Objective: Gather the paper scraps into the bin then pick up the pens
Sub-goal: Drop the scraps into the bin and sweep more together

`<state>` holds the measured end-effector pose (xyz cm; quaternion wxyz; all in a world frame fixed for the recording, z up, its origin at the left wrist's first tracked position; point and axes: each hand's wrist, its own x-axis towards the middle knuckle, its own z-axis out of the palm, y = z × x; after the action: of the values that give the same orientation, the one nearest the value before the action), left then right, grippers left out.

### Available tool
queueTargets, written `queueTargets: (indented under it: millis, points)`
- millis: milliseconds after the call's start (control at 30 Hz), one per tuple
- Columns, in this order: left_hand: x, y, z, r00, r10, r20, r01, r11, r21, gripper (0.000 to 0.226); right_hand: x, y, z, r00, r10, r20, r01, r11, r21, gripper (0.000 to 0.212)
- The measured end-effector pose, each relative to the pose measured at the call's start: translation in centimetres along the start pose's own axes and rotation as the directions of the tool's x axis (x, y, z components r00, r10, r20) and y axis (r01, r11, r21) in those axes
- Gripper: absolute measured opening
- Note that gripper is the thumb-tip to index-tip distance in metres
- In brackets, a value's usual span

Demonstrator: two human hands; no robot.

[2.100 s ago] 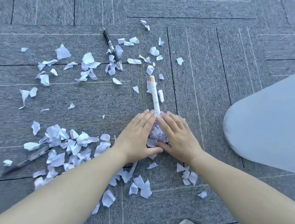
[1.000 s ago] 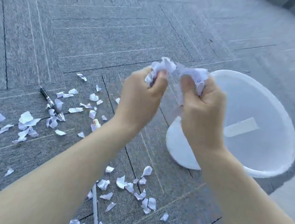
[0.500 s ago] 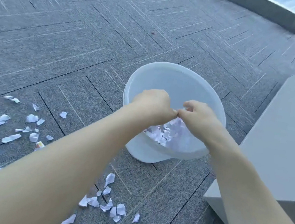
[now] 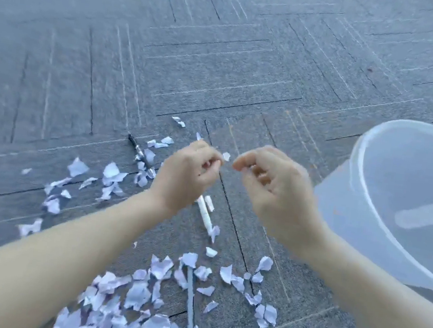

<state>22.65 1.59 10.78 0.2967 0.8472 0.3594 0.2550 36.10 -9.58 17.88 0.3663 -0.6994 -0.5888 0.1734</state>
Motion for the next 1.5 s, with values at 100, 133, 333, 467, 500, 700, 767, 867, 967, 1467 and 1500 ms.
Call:
queueTargets:
  millis: [100,133,333,467,500,700,767,867,967,1467,1500]
  points:
    - [-7.6,-9.6,-2.4,0.961,-0.277,0.011,0.27,0.944,0.191,0.022,0.6,-0.3,8.2,0.913,-0.129,0.387,0.145,0.989,-0.013,0.022]
    - [-9.9,-12.1,-3.3,0.923,-0.385,-0.02,0.377,0.889,0.262,0.029,0.7,-0.2,10.8,0.853,-0.147,0.501,0.195,0.98,-0.043,0.027]
    - [-17.2,-20.9,-8.7,0.655,-0.711,-0.258,0.737,0.524,0.427,0.066,3.9,-0.8,24.3,0.677,-0.029,0.736,0.331,0.905,-0.269,0.057]
    - [-17.1,-25.0,-10.9,0.614,-0.743,-0.267,0.773,0.496,0.396,0.072,8.1,-1.2,30.7,0.69,0.021,0.723,0.342,0.871,-0.352,0.063]
    - [-16.5,-26.0,-11.3,0.626,-0.736,-0.258,0.763,0.512,0.394,0.072,9.1,-1.3,31.9,0.686,0.03,0.727,0.349,0.863,-0.365,0.063]
    - [-13.1,-28.5,-11.1,0.764,-0.642,-0.062,0.645,0.76,0.079,0.058,9.4,-0.5,34.6,0.701,-0.008,0.713,0.363,0.865,-0.347,0.058]
    - [-14.4,-27.0,-9.2,0.82,-0.57,-0.053,0.57,0.821,-0.017,0.051,6.2,0.2,33.4,0.708,-0.086,0.701,0.346,0.908,-0.237,0.052]
    - [-18.5,-23.1,-7.0,0.914,-0.406,-0.011,0.403,0.909,-0.11,0.041,0.5,0.6,29.9,0.643,-0.285,0.711,0.472,0.879,-0.074,0.041]
    - [-20.5,-21.9,-7.5,0.936,-0.316,-0.153,0.298,0.946,-0.127,0.038,0.7,0.2,29.3,0.718,-0.384,0.58,0.491,0.871,-0.03,0.033]
    - [-18.6,-26.9,-10.7,0.914,-0.406,-0.009,0.406,0.913,0.042,0.042,4.9,-1.7,32.2,0.658,-0.386,0.647,0.58,0.807,-0.109,0.033]
    - [-19.5,-25.5,-10.5,0.939,-0.343,0.001,0.343,0.939,-0.003,0.039,5.1,-1.1,31.4,0.696,-0.393,0.601,0.566,0.815,-0.122,0.033]
